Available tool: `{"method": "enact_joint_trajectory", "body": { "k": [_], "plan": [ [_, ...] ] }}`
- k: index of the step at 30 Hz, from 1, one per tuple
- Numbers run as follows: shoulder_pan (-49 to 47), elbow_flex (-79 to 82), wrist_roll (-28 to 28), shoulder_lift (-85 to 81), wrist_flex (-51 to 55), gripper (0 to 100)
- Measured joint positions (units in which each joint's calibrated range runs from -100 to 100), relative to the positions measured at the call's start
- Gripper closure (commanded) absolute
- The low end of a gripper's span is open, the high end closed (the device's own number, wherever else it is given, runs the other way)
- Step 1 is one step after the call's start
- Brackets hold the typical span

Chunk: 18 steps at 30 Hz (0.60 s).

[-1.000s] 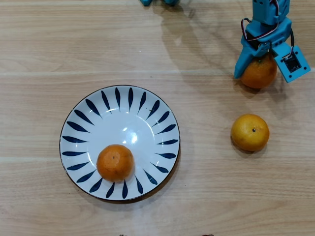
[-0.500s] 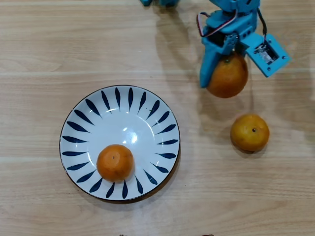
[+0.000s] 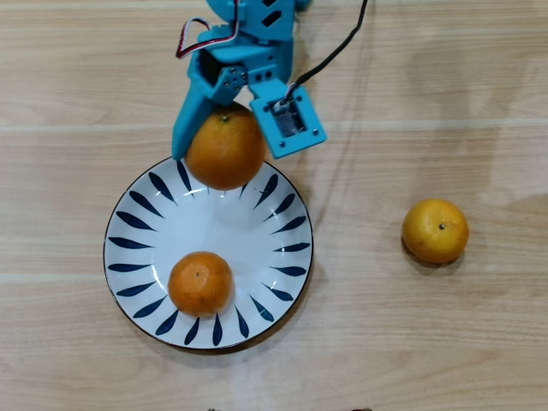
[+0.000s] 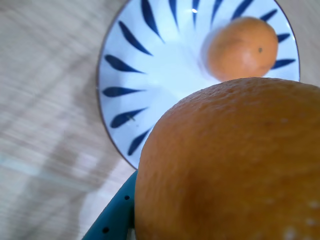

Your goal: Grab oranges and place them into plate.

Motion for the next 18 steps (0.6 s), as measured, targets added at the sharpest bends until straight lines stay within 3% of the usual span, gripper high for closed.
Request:
{"method": "enact_joint_trajectory", "body": {
  "k": [12,18],
  "plan": [
    [5.1,18.7,0.2,4.9,-19.6,74],
    [5.8,20.9,0.2,5.1,-22.2,70]
  ]
}}
